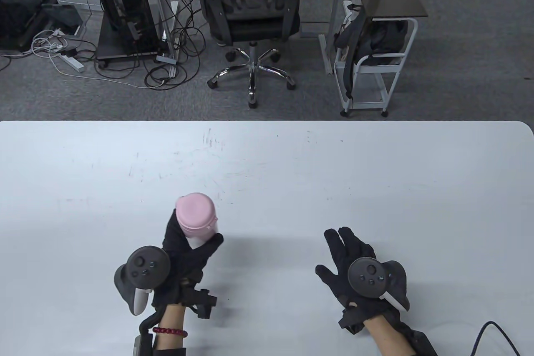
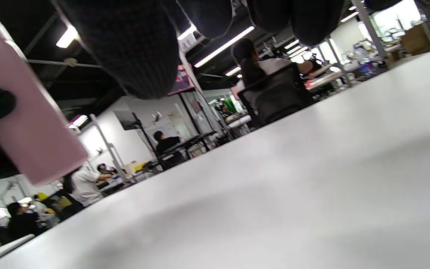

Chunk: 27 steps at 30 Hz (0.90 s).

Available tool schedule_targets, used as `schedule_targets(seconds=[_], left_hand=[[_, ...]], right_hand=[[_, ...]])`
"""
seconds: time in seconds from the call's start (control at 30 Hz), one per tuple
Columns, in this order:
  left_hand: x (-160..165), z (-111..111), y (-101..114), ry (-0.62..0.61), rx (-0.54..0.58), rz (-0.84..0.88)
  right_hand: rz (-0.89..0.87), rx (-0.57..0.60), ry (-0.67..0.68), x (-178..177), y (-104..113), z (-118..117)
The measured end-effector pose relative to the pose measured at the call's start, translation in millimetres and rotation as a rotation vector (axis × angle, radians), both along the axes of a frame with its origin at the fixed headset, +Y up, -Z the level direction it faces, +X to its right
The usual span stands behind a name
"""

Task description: Open thermos by twisting cap

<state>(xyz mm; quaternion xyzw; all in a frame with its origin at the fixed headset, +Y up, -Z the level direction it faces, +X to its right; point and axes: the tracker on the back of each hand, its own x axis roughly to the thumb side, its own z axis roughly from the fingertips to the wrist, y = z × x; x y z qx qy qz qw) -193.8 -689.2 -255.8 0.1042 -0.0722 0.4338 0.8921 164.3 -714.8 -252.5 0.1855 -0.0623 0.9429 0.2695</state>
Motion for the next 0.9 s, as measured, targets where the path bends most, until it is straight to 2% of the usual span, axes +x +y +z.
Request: schedule_targets(seconds=[0.1,0.2,0.27,0.33,0.4,0.47,0.53,0.6,0.67,0.73,0.8,0.87,0.9], left_hand=[[29,3,-4,-0.121,-0.038,0.053],[48,5,-17,-0.210,-0.097,0.110],[57,6,-26,-0.245,-0.130,0.110],[63,7,-32,-0.257,-0.137,0.059],[67,9,-35,-0.254,-0.133,0.021],[70,12,-37,-0.251,-0.119,-0.019],[75,16,-37,-0.246,-0.083,-0.082],[79,19,-34,-0.261,-0.048,-0.124],[80,22,-33,-0.254,-0.026,-0.163],[79,21,-34,-0.285,-0.033,-0.117],[76,22,-32,-0.262,-0.013,-0.128],[73,21,-29,-0.272,0.014,-0.166],[73,20,-31,-0.304,0.002,-0.144]], right_hand=[[-0.053,0.100,0.018,-4,31,5],[-0.208,0.165,0.025,-5,75,10],[-0.239,0.205,0.066,-15,112,15],[-0.142,0.169,0.096,-35,138,18],[0.035,0.050,0.099,-59,152,19],[0.160,0.039,0.081,-85,158,17],[0.336,-0.072,0.087,-114,158,12],[0.432,-0.124,0.083,-130,156,8],[0.573,-0.120,0.053,-144,155,6],[0.592,-0.102,0.089,-152,157,6],[0.597,-0.072,0.176,-156,158,3],[0.586,-0.148,0.287,-155,161,2],[0.570,-0.198,0.461,-156,162,2]])
